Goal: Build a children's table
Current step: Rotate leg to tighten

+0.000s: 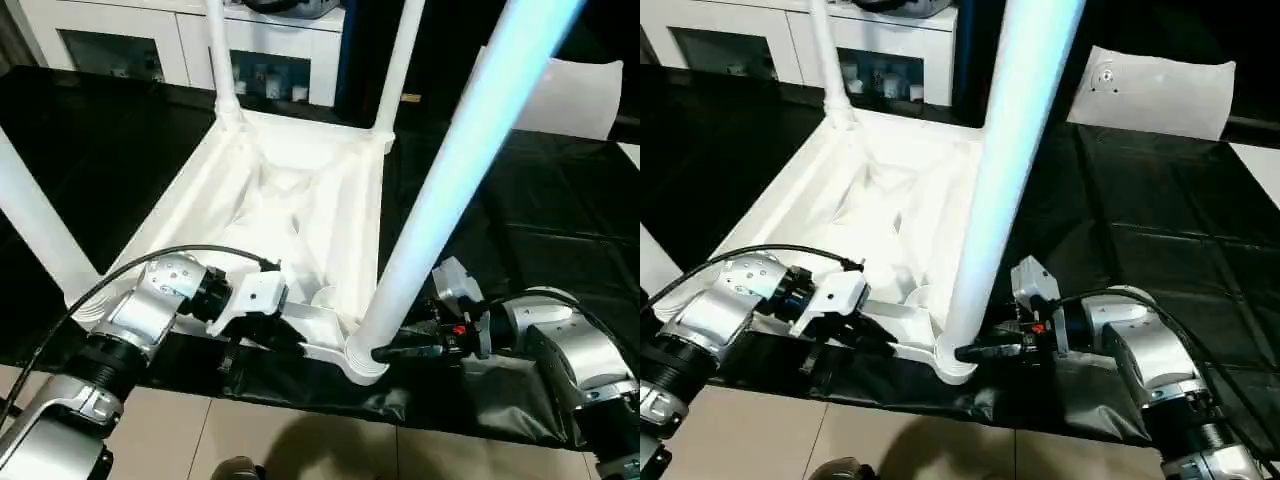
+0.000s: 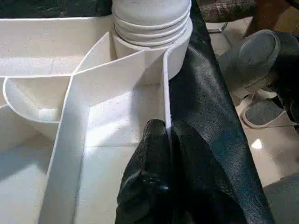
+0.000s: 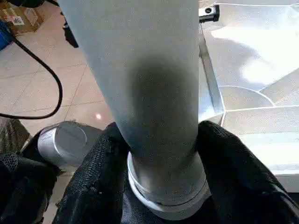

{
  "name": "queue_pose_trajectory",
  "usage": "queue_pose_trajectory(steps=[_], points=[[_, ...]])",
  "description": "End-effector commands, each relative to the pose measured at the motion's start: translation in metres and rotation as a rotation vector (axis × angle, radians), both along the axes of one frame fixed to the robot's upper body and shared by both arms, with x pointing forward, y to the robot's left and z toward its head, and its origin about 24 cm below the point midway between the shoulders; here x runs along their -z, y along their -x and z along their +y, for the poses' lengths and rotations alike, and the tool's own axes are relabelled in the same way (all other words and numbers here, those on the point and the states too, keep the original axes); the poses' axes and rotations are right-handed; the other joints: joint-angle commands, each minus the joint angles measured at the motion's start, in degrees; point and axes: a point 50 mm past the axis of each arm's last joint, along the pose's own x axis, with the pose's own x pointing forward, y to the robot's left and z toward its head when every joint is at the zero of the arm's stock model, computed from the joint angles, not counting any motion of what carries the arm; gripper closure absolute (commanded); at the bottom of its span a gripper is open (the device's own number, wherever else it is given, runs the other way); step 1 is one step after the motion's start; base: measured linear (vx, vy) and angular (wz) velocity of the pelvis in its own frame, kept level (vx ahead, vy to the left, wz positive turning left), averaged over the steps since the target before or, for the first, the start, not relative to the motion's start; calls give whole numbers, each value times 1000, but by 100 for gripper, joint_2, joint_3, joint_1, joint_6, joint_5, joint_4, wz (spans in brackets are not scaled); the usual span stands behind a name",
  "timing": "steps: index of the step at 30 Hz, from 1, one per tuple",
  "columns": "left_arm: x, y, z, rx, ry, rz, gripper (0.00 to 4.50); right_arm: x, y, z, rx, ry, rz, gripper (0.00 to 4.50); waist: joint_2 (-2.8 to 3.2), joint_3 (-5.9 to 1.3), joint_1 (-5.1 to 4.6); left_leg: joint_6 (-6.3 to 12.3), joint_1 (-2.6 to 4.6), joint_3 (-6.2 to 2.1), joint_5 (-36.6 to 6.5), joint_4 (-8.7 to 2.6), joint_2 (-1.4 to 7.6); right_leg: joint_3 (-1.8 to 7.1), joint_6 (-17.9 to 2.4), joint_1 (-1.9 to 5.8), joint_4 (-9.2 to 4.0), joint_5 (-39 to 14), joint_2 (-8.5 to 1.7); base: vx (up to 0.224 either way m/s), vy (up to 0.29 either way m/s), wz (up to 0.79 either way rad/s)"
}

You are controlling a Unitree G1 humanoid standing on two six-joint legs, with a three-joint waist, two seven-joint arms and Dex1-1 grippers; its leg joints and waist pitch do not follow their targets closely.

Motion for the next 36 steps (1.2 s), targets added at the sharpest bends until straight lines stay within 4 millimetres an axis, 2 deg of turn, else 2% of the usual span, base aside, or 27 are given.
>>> queue_pose_trajectory(steps=[1,3,4,6,7,8,9,10,11,12,13,14,15,16,18,19,21,23,25,27,28,29,30,32,34,36], points=[[0,1,-12,30,-5,3,450,2,7,5,-13,-37,37,249,-33,-379,-36,474,93,-87,-606,-371,408,337,-1364,244,-406,-436,-556,0,0,0],[0,-3,-15,-29,14,-4,450,6,12,10,27,-53,60,252,2,-376,-20,466,106,-92,-615,-374,415,342,-1363,232,-414,-409,-555,0,0,0],[0,-3,-15,-30,15,-4,450,7,12,10,28,-53,60,254,-24,-375,-27,447,99,-97,-692,-383,403,336,-1343,244,-425,-514,-557,0,0,0],[-2,-7,-19,-80,30,-14,450,14,12,16,115,-33,77,254,-2,-336,-29,348,117,-100,-899,-406,399,339,-1264,214,-484,-904,-558,0,0,0],[-2,-8,-20,-100,34,-16,450,17,10,19,160,-12,68,254,-9,-328,-40,306,124,-105,-983,-414,397,341,-1227,218,-501,-1081,-561,0,0,0],[-2,-12,-24,-149,39,-16,450,23,7,24,231,17,66,254,30,-286,-74,113,147,-129,-1366,-449,394,342,-1087,195,-575,-1835,-585,0,0,0],[-3,-16,-28,-195,53,-20,450,26,4,28,296,32,64,254,23,-260,-102,44,164,-133,-1537,-462,388,341,-1025,172,-613,-2143,-582,0,0,0],[-4,-19,-33,-242,80,-19,450,29,0,34,359,33,65,254,16,-201,-152,-102,209,-169,-1962,-471,362,314,-826,131,-702,-2966,-596,-54,3,-4],[-6,-23,-40,-297,112,-12,450,31,-4,40,425,28,77,254,10,-182,-180,-172,244,-183,-2171,-465,350,303,-695,106,-738,-3401,-603,-76,12,-7],[-8,-26,-47,-336,141,-14,450,32,-8,46,473,17,88,255,-18,-190,-239,-262,291,-224,-2382,-425,309,261,-454,86,-834,-4032,-638,-76,12,-7],[-9,-30,-54,-372,168,-24,450,33,-12,52,529,12,89,255,8,-196,-325,-324,299,-271,-2498,-418,307,203,-330,84,-881,-4220,-653,-82,33,-13],[-11,-33,-60,-406,188,-29,450,34,-17,58,587,15,93,256,13,-209,-374,-343,265,-298,-2553,-440,312,165,-301,121,-876,-4148,-645,-58,58,-24],[-11,-35,-65,-434,200,-32,450,35,-20,62,628,18,101,257,32,-248,-473,-379,155,-358,-2557,-524,351,136,-348,229,-804,-3668,-626,-58,58,-24],[-11,-36,-67,-450,206,-31,450,36,-22,64,652,22,107,257,57,-267,-529,-391,105,-390,-2628,-570,374,126,-425,257,-768,-3207,-608,-41,65,-23],[-14,-42,-78,-520,232,-44,450,36,-30,75,732,24,107,257,59,-251,-591,-333,203,-342,-2862,-534,349,110,-557,165,-819,-2993,-617,-34,57,-11],[-16,-44,-83,-550,243,-49,450,36,-34,79,767,19,116,257,30,-247,-595,-286,212,-330,-2844,-510,326,85,-530,169,-858,-3152,-654,0,0,0],[-22,-50,-93,-626,267,-75,450,32,-43,94,860,-10,151,257,27,-238,-601,-215,220,-305,-2689,-490,325,112,-519,130,-894,-3276,-692,0,0,0],[-23,-51,-96,-647,272,-83,450,29,-45,99,874,-19,158,257,52,-257,-616,-228,222,-311,-2633,-498,334,98,-560,141,-877,-3120,-677,0,0,0],[-24,-52,-96,-661,261,-105,450,28,-46,103,880,-23,163,257,74,-265,-615,-197,183,-295,-2527,-555,366,143,-678,156,-817,-2513,-640,0,0,0],[-23,-52,-91,-655,228,-144,450,23,-44,108,855,-59,142,257,72,-282,-604,-155,174,-264,-2397,-561,368,174,-771,171,-781,-2185,-646,0,0,0],[-23,-52,-91,-655,228,-144,450,23,-44,108,855,-59,142,257,76,-286,-589,-118,178,-239,-2279,-553,366,194,-826,166,-773,-2044,-656,0,0,0],[-22,-51,-89,-650,220,-147,450,23,-44,108,856,-70,137,222,65,-289,-586,-86,166,-226,-2204,-551,356,197,-831,178,-774,-2025,-659,0,0,0],[-20,-50,-83,-640,210,-149,450,23,-43,103,874,-92,136,222,69,-294,-560,-51,167,-216,-2109,-538,363,206,-823,180,-782,-2069,-682,0,0,0],[-19,-49,-79,-638,204,-149,450,23,-44,99,900,-105,141,185,48,-305,-528,30,149,-203,-1902,-536,372,208,-785,188,-781,-2125,-682,0,0,0],[-17,-47,-72,-629,194,-148,450,24,-44,91,905,-97,109,182,53,-305,-526,31,160,-193,-1948,-533,369,200,-758,168,-799,-2294,-666,0,0,0],[-16,-46,-68,-622,188,-146,450,24,-43,86,901,-94,88,154,39,-313,-515,29,159,-195,-1953,-525,369,197,-704,162,-814,-2483,-673,0,0,0]])
